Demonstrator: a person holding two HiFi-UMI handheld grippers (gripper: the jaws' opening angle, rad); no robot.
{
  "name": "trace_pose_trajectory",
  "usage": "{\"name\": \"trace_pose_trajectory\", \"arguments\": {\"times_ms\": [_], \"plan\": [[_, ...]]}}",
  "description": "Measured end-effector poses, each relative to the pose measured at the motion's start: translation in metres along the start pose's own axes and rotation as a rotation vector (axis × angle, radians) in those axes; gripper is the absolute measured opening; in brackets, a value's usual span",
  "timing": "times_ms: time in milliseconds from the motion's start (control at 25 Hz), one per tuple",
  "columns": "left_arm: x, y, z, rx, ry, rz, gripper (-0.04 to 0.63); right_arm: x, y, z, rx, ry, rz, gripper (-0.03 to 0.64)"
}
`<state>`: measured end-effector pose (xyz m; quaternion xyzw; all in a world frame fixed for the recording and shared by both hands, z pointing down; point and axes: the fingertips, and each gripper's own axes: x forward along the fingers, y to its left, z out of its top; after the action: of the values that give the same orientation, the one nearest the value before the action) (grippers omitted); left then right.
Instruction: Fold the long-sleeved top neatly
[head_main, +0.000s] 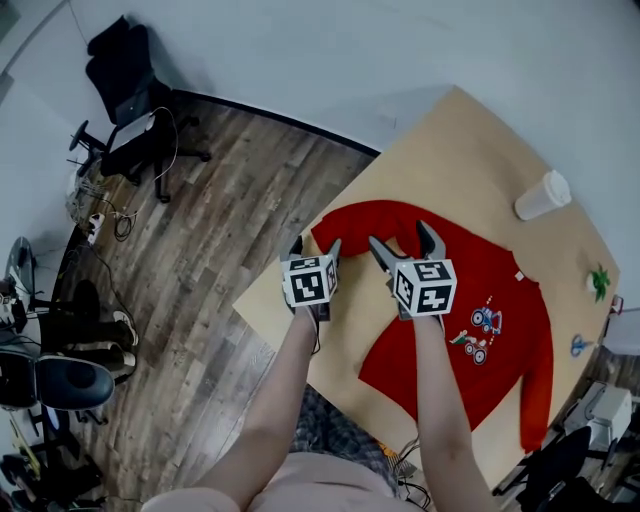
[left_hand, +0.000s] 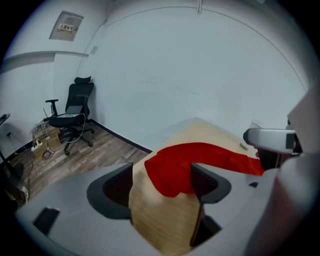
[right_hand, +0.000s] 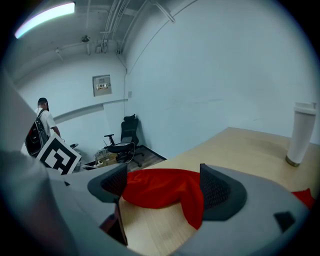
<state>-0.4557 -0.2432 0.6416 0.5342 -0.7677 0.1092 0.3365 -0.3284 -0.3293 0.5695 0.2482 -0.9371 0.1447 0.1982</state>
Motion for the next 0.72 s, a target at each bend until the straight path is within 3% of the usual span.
{"name": "trace_pose_trajectory", "arguments": {"times_ms": [320,520,560,600,720], "plan": [[0.014,-0.006,-0.016,0.020,0.077,0.025,0.316,-0.007,-0.007,-0.009,0.005,0.008,-0.016,0.436],[0.016,-0.015,-0.020,0.020,0.117,0.022,0.196,-0.010,-0.007,-0.018,0.008,0.029,-0.024,0.432],[0.016,-0.016,-0.019,0.025,0.117,0.024,0.160,-0.011,-0.007,-0.020,0.014,0.032,-0.026,0.431],[0.015,-0.015,-0.018,0.027,0.114,0.026,0.082,-0.012,-0.007,-0.022,0.021,0.035,-0.028,0.428],[0.011,-0.011,-0.013,0.013,0.096,0.022,0.031,-0.015,-0.010,-0.029,0.036,0.042,-0.037,0.427]]}}
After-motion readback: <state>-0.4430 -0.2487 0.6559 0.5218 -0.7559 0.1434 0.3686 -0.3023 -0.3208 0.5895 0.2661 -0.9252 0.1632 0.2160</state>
